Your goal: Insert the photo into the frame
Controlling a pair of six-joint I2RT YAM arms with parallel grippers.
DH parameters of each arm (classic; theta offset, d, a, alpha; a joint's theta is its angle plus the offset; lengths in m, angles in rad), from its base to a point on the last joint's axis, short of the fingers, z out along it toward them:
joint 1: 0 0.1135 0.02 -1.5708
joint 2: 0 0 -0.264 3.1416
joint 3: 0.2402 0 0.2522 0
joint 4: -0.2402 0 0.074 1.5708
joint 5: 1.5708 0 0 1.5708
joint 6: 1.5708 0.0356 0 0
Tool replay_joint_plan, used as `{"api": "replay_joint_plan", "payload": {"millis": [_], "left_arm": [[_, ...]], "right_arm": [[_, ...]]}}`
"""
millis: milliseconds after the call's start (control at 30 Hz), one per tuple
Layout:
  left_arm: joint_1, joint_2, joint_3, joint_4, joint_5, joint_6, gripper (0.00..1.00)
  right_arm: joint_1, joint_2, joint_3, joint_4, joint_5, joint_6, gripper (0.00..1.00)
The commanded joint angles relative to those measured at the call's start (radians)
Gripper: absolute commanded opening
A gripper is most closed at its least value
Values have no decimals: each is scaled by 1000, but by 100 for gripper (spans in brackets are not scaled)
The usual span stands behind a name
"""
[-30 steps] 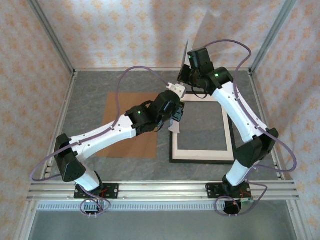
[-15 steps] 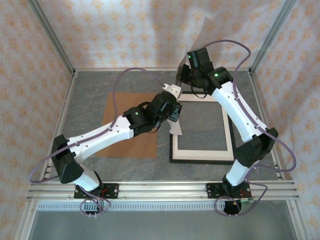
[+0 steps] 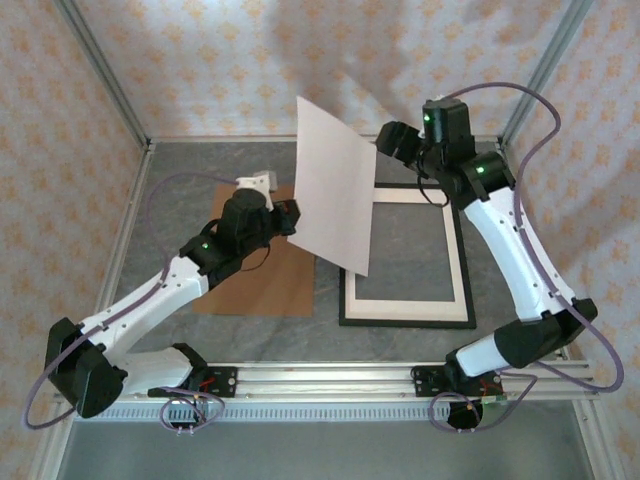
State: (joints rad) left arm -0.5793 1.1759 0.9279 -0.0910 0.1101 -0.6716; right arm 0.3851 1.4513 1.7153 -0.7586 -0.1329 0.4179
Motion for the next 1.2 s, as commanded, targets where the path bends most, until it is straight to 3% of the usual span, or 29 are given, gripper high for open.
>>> {"api": "replay_joint_plan", "payload": {"millis": [0,300,567,933,1167], "left_arm": [[56,-12,-104,85,89,-159,0],[159,0,-274,75,102,-139,0],[174,67,-362,101,65,-94,0],[174,80,-390,127,49,-95,0],[174,82,-395,139,55,-100,0]], "right_arm": [[-28,55,-128,1,-74,-41,82],[-38,178,-305,62,-214,-95,88],[-37,333,-340,181,-339,-90,90],[-39,460,-347,236,-308,-103,84],[-39,477,-394,297,-366,-85,70]]}}
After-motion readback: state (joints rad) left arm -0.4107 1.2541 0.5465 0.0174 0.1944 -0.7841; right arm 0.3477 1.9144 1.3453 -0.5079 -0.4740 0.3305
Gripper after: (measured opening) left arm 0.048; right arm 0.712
